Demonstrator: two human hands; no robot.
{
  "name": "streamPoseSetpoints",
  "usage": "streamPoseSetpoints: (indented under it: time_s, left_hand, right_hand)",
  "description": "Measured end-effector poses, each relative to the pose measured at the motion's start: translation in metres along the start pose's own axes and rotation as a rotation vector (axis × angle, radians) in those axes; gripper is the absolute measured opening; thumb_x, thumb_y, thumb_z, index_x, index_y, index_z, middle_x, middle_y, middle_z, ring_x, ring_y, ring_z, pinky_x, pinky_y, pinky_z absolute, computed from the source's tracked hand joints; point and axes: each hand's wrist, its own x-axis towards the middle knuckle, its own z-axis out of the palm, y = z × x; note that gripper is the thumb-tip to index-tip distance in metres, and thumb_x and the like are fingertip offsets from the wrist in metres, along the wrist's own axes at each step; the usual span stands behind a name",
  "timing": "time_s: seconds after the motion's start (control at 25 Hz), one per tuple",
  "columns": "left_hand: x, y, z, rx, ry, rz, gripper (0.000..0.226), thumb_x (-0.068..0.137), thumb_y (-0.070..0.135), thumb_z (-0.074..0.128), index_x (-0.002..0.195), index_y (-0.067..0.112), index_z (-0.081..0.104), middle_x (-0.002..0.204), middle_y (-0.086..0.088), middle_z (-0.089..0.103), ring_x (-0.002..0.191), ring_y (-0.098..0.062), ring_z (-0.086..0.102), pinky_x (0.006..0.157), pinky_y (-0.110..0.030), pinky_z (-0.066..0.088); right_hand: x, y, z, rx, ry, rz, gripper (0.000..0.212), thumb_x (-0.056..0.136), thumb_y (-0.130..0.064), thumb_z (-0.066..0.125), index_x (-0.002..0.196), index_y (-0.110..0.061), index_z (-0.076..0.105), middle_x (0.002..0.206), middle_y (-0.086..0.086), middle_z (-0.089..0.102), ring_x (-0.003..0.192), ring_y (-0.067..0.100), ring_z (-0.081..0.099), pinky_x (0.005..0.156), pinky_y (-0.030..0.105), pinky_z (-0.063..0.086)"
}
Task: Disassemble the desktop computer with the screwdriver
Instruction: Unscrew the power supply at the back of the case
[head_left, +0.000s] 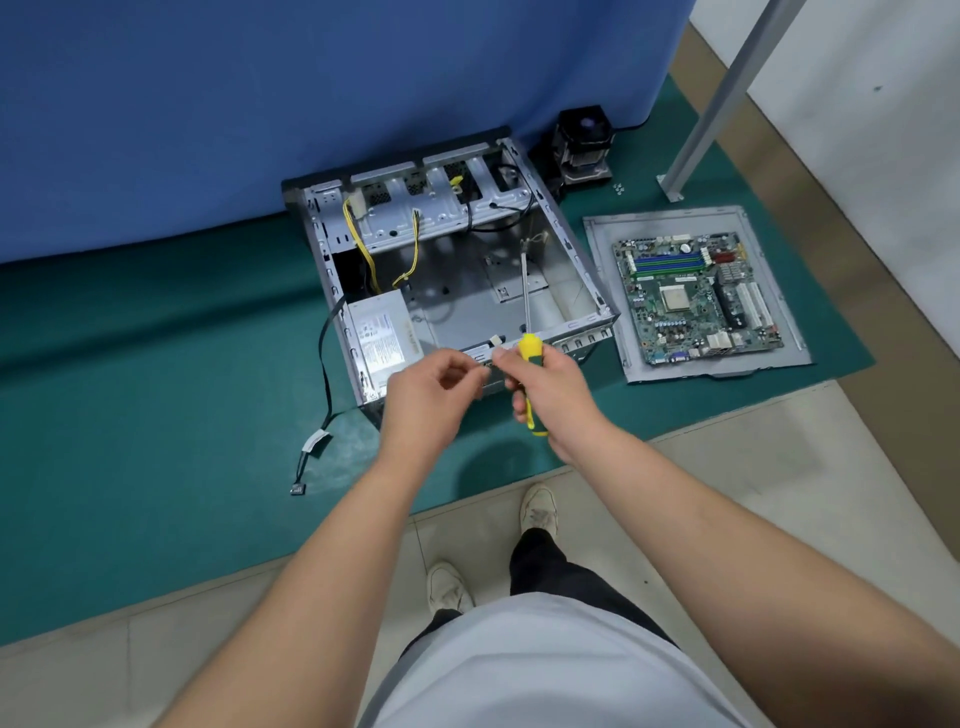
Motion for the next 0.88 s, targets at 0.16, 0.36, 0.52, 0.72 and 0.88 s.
streamPoseSetpoints:
  time_s: [0.16,0.36,0.52,0.72,0.88]
  left_hand:
    - [0.018,0.010,0.018,0.194,-0.075,0.173,0.011,0.087,0.030,0.080,0.083,0.033,0.070,0.071,0.030,0.067,0.068,0.005,0.064,0.063,-0.011,0.048]
    - [0.046,0.025,0.038,0.365,-0.141,0.262,0.007,0.089,0.029,0.079,0.090,0.025,0.074,0.076,0.014,0.071,0.068,-0.005,0.063,0.066,-0.026,0.052]
    - [0.081,0.053,0.070,0.424,-0.211,0.250,0.013,0.088,0.037,0.078,0.091,0.026,0.071,0.079,0.014,0.070,0.073,-0.007,0.063,0.067,-0.026,0.052]
    - [0.164,0.081,0.101,0.551,-0.240,0.472,0.021,0.095,0.035,0.072,0.114,0.025,0.071,0.110,0.009,0.071,0.103,-0.011,0.063,0.091,-0.031,0.053]
    - [0.266,0.091,0.118,0.824,-0.154,0.443,0.044,0.102,0.049,0.053,0.142,0.032,0.056,0.155,0.000,0.048,0.146,-0.025,0.038,0.122,-0.048,0.031]
  right_hand:
    - [0.017,-0.014,-0.021,-0.095,-0.071,0.049,0.021,0.091,-0.035,0.075,0.094,-0.014,0.071,0.075,0.008,0.064,0.046,0.015,0.048,0.045,0.026,0.041]
    - [0.040,-0.033,-0.058,-0.072,-0.130,0.161,0.010,0.090,-0.021,0.077,0.093,-0.014,0.070,0.083,0.009,0.070,0.050,0.014,0.047,0.046,0.027,0.042]
    - [0.075,-0.061,-0.092,-0.120,-0.129,0.172,0.006,0.087,-0.016,0.077,0.086,-0.016,0.071,0.077,0.005,0.070,0.047,0.011,0.048,0.044,0.025,0.042]
    - [0.129,-0.082,-0.141,-0.070,0.025,0.090,0.007,0.089,-0.012,0.073,0.085,-0.018,0.072,0.078,0.000,0.071,0.046,0.012,0.048,0.043,0.025,0.041]
    - [0.192,-0.102,-0.186,-0.207,0.165,0.067,0.008,0.090,-0.010,0.067,0.088,-0.015,0.072,0.083,0.002,0.073,0.049,0.011,0.051,0.045,0.026,0.043]
